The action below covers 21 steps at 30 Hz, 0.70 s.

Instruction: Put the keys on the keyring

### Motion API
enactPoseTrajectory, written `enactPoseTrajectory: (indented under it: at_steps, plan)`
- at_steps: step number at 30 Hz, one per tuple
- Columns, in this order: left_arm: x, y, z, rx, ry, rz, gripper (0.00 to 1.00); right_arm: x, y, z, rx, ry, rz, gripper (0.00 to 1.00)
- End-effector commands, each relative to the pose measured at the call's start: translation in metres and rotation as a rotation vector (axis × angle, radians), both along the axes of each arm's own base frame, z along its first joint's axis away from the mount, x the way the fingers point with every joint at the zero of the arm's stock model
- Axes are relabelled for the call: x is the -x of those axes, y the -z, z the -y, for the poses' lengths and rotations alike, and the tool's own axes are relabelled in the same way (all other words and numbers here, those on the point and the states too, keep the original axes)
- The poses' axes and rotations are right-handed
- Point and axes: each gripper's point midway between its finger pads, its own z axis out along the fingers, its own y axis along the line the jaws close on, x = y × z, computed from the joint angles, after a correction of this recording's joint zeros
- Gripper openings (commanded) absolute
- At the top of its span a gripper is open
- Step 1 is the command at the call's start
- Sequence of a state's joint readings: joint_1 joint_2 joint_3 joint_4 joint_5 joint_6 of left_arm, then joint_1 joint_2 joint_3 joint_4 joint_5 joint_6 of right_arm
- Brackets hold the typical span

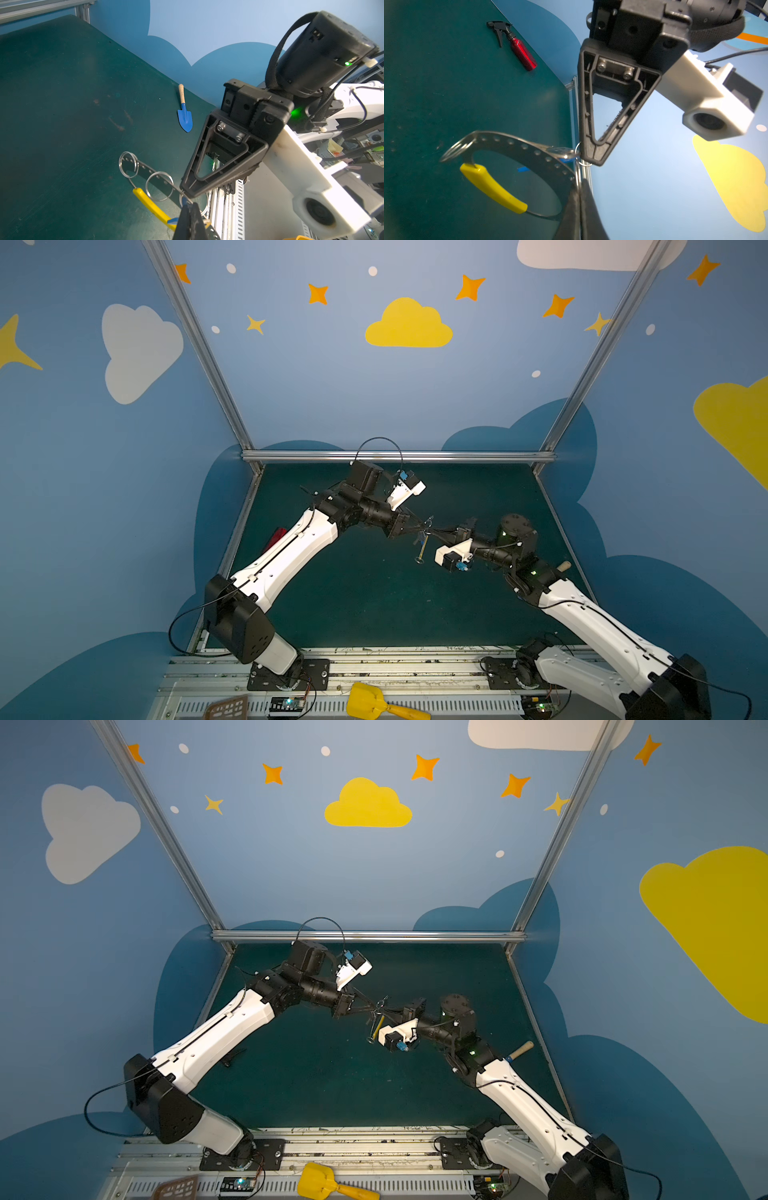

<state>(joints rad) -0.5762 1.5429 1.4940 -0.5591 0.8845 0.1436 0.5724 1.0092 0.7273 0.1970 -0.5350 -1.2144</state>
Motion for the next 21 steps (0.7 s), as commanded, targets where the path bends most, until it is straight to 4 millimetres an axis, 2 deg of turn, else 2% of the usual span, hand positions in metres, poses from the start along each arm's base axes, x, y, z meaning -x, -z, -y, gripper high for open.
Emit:
enactPoseTrajectory:
  at_steps: [1,12,21]
  plan:
    - [0.003,-0.006,0.004,0.014,0.031,0.009,0.04,0.001,-0.003,-0.002,0.002,-0.008,0.007,0.00]
    - [0.010,-0.006,0.008,0.016,0.077,-0.029,0.04,-0.005,0.002,-0.002,0.034,0.003,0.030,0.00]
    - [0.003,-0.003,0.009,-0.033,0.035,0.010,0.04,-0.014,0.004,-0.003,0.040,0.036,0.029,0.00]
